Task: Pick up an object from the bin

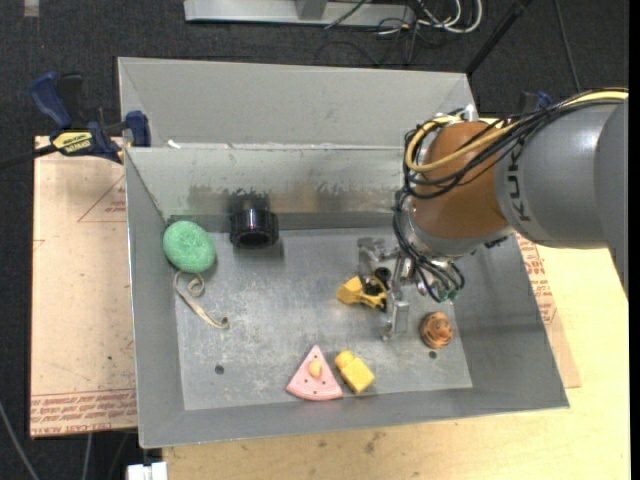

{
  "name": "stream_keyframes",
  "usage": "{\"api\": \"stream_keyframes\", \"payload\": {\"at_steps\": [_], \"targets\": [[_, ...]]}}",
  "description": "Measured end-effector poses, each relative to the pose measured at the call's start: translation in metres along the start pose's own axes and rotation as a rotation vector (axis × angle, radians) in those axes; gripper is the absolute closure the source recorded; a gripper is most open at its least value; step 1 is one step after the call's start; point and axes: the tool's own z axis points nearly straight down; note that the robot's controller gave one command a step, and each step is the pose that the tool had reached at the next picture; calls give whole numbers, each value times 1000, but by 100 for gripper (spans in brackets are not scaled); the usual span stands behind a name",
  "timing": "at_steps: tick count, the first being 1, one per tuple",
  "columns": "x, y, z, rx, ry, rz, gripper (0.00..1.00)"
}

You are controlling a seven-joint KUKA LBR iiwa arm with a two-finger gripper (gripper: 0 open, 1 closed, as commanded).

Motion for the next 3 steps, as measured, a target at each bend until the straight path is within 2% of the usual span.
{"api": "stream_keyframes", "payload": {"at_steps": [1, 2, 3], "targets": [[-16, 23, 5, 2, -3, -24, 100], [-16, 23, 5, 2, -3, -23, 100], [-15, 24, -43, 2, 5, -28, 100]]}}
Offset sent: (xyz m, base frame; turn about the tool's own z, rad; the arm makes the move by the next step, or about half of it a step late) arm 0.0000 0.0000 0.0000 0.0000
